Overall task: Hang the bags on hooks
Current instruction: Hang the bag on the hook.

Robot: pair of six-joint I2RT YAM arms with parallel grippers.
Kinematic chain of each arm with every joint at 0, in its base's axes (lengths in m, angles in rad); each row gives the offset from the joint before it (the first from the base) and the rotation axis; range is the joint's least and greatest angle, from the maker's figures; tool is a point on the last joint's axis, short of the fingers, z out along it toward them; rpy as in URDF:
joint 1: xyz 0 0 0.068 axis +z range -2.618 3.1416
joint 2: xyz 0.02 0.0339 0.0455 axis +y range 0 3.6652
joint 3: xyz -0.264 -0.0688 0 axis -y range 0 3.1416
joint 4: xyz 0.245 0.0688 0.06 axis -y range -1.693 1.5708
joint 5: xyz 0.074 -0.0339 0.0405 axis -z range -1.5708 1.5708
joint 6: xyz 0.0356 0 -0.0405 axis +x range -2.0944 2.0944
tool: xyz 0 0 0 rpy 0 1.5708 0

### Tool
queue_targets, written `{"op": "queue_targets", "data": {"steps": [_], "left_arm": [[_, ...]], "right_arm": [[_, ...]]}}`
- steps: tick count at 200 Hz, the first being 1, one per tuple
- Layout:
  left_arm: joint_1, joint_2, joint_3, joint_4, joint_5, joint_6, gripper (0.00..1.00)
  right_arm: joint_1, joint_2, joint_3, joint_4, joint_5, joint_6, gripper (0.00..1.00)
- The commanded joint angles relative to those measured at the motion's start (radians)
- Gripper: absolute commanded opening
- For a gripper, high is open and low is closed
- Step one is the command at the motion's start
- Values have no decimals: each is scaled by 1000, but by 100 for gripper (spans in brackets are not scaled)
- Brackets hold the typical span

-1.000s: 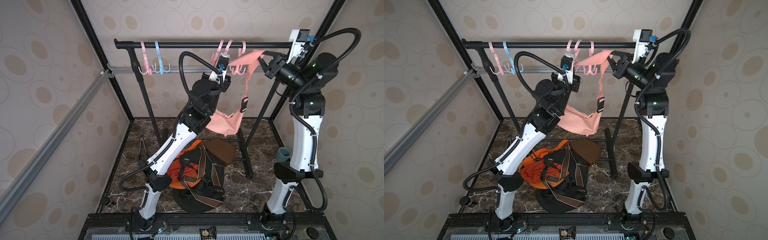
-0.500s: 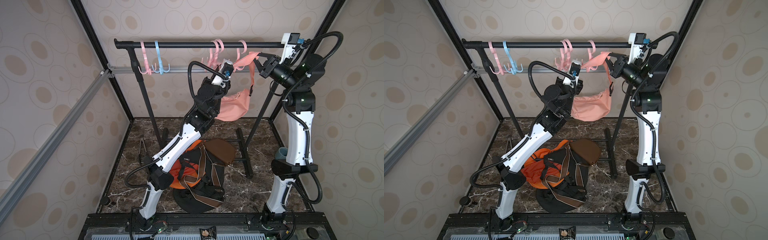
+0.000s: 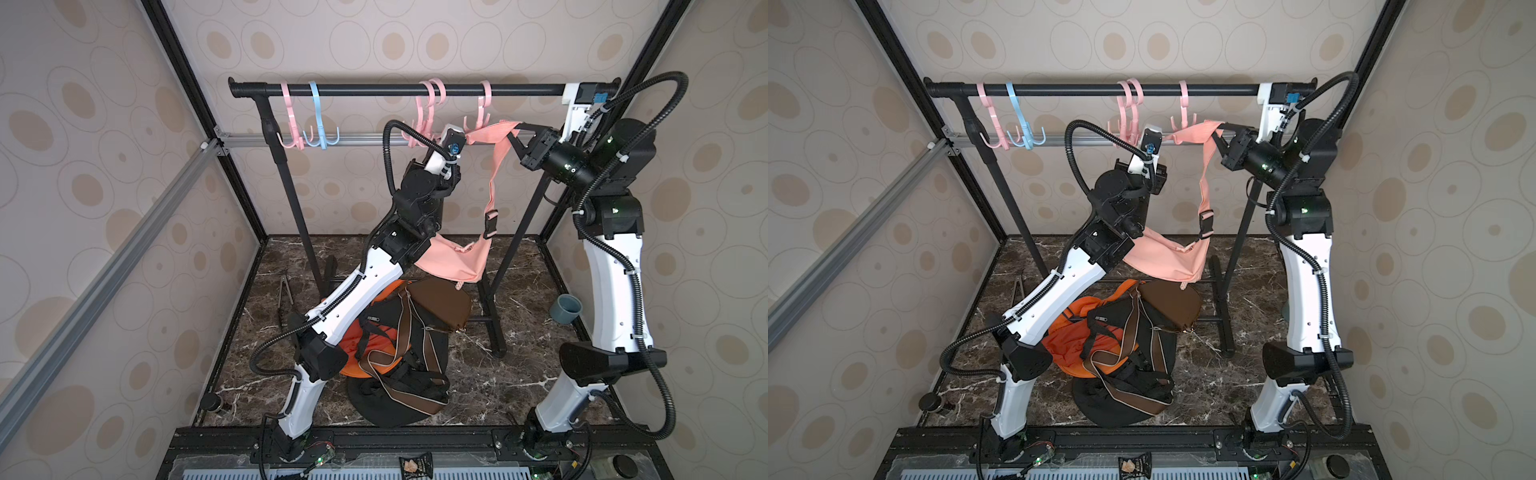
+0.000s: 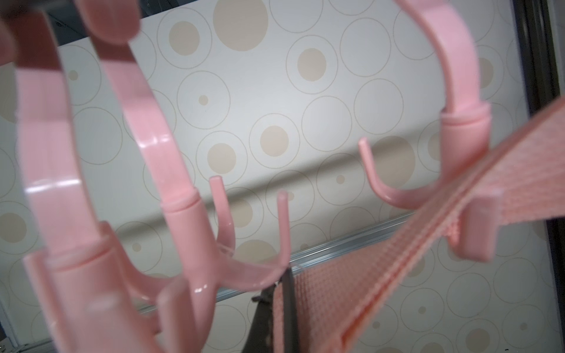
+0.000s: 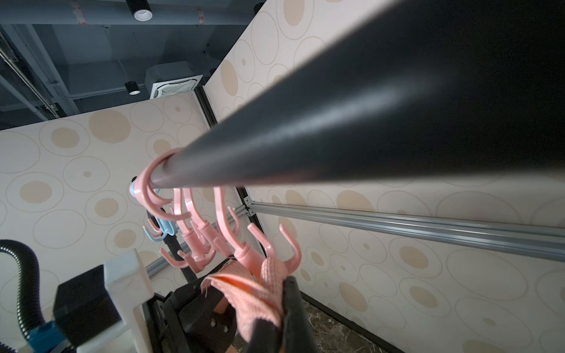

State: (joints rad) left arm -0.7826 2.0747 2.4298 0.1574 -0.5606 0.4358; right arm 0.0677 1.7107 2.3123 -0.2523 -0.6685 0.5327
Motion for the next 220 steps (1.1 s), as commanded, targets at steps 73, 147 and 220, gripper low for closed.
{"op": "queue_targets", "data": {"steps": [73,147,220], "left_arm": [[24,-127,-222,-76,-55,-214,0],[-3,16,30,-208,98,-257,0],[-79,64,60,-176,202,-262,0]], "right_arm": [[-8,-217,-453,265,244,64,20],[14,-332,-501,235,246,16,55],[16,-372,-455,185,213,-15,54]]}}
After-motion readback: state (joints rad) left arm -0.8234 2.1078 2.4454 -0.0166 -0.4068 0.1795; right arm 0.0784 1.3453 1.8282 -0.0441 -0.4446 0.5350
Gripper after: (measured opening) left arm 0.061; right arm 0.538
